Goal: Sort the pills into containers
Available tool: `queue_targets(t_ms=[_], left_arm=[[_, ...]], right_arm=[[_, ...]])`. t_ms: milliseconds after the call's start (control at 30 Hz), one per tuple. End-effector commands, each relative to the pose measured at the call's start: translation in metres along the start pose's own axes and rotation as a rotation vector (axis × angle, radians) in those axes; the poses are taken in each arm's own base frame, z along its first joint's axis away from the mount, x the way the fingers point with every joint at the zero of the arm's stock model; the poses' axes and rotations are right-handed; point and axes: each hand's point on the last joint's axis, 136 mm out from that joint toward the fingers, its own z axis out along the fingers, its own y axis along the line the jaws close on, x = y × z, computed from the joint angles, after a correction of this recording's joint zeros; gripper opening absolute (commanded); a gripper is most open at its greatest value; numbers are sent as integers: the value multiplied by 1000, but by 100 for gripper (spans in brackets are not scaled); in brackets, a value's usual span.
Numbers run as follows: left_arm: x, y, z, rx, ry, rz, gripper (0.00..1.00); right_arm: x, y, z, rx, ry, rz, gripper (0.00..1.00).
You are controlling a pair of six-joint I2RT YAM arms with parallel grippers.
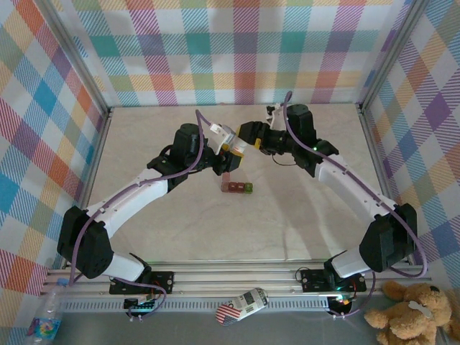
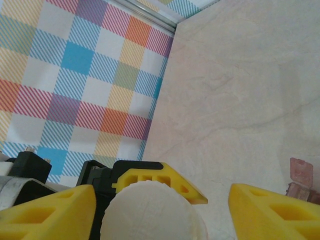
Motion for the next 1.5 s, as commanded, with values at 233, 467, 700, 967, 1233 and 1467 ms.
queue_targets(t_ms=[233,467,700,967,1233,1467], left_arm=[[-4,-3,0,12,-7,15,0],[-8,-8,-3,33,-20,13,0],[-12,-25,-8,128,-25,-3,0],[-8,-18,-5,95,-10,-6,0],[-3,-5,-1,21,-1,11,0],[0,-1,3,7,8,19,0]], right_arm=[[0,12,2,-29,26,-71,47],[8,7,-4,-75,71,-230,46],[13,9,-17,-229,125,-338,47],[0,15,-22,-193,77,-240,65],[-20,0,-42,-18,-59,-67,78],[-19,-6,-39,22,-59,40,79]])
